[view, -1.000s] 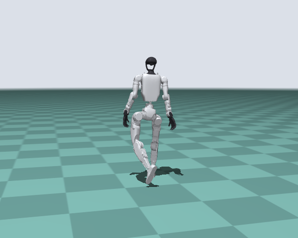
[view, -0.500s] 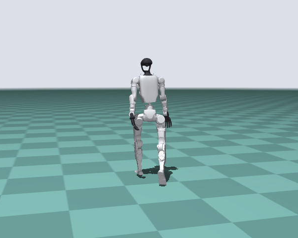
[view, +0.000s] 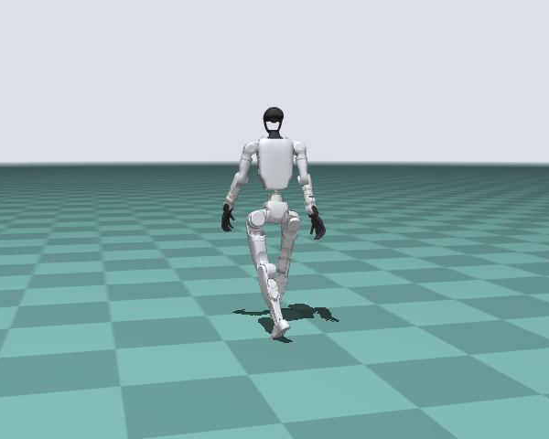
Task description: Walk run
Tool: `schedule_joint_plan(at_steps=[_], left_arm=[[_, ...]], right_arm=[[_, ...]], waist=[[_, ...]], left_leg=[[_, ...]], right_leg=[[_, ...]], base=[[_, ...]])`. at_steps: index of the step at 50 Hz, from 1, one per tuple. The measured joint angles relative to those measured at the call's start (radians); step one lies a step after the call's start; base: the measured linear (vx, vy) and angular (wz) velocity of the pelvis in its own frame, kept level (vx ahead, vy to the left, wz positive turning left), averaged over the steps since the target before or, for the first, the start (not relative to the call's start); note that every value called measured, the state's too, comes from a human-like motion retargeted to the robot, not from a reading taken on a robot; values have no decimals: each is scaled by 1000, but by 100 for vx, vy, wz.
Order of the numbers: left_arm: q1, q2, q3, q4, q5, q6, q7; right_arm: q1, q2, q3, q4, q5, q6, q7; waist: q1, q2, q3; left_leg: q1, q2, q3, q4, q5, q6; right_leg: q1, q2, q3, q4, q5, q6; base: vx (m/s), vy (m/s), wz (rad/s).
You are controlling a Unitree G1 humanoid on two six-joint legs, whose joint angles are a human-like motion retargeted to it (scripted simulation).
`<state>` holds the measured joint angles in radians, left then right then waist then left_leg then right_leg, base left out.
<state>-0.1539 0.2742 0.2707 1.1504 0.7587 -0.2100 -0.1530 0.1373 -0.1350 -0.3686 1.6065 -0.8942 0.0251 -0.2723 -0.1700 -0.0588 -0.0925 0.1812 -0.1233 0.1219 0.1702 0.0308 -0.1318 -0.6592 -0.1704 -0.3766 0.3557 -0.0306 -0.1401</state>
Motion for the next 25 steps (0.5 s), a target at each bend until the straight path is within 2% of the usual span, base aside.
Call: schedule_joint_plan(at_steps=[2, 3, 5, 7, 8, 10, 13, 16, 19, 22, 25], left_arm=[[63, -40, 34, 34, 60, 28, -5], [93, -58, 47, 63, 85, 46, -4], [133, -67, 62, 138, 139, 84, -23], [152, -49, 51, 209, 175, 127, -50], [165, -46, 51, 231, 198, 148, -59], [199, -52, 66, 263, 248, 179, -60], [270, -69, 106, 302, 283, 204, -49], [336, -86, 143, 340, 299, 230, -79], [375, -103, 185, 389, 311, 268, -109], [386, -108, 225, 434, 323, 305, -124], [382, -93, 234, 453, 321, 331, -145]], right_arm=[[-15, 7, -3, 1, 9, -1, -9], [-22, 7, 10, -5, 17, -6, -12], [-40, 2, 48, -24, 33, -26, -6], [-84, 1, 82, -44, 32, -37, -12], [-110, -1, 93, -55, 21, -30, -19], [-163, -5, 119, -80, 0, -9, -37], [-238, -13, 157, -130, -24, -7, -66], [-305, -16, 181, -191, -42, -30, -70], [-354, -14, 204, -254, -43, -50, -62], [-377, -15, 230, -301, -20, -65, -56], [-364, -9, 230, -294, -20, -77, -56]], waist=[[-36, -4, 2], [-23, -30, -3], [8, -92, 1], [31, -129, 23], [60, -143, 34], [112, -141, 46], [189, -115, 49], [235, -80, 52], [269, -39, 60], [294, -51, 48], [311, -44, 26]], left_leg=[[-20, 73, 163, 157, 234, 3], [-45, 64, 216, 261, 326, 21], [-107, 66, 322, 488, 425, 116], [-236, 97, 314, 701, 301, 157], [-299, 124, 335, 776, 220, 161], [-428, 167, 335, 840, 137, 139], [-596, 169, 314, 738, 76, 99], [-716, 229, 377, 545, -29, 159], [-802, 210, 321, 247, -64, 187], [-877, 158, 205, 27, -87, 207], [-881, 142, 192, 20, -88, 218]], right_leg=[[36, -75, -3, 100, -60, -4], [83, -83, 34, 93, -98, 4], [179, -121, 58, 73, -152, 15], [258, -139, 45, 49, -178, 25], [295, -133, 49, 25, -186, 29], [370, -89, 42, -44, -187, 34], [471, -2, 58, -154, -189, 42], [571, 71, 72, -228, -214, 59], [682, 139, 92, -292, -239, 82], [747, 133, 115, -302, -259, 127], [807, 141, 142, -271, -243, 202]], base=[[117, -6, 65], [132, -15, -10], [126, -20, -33], [84, -12, -6], [88, -10, -40], [91, -10, -65], [92, -6, -94], [87, 3, -78], [105, 11, -69], [96, 13, -44], [106, 16, -30]])
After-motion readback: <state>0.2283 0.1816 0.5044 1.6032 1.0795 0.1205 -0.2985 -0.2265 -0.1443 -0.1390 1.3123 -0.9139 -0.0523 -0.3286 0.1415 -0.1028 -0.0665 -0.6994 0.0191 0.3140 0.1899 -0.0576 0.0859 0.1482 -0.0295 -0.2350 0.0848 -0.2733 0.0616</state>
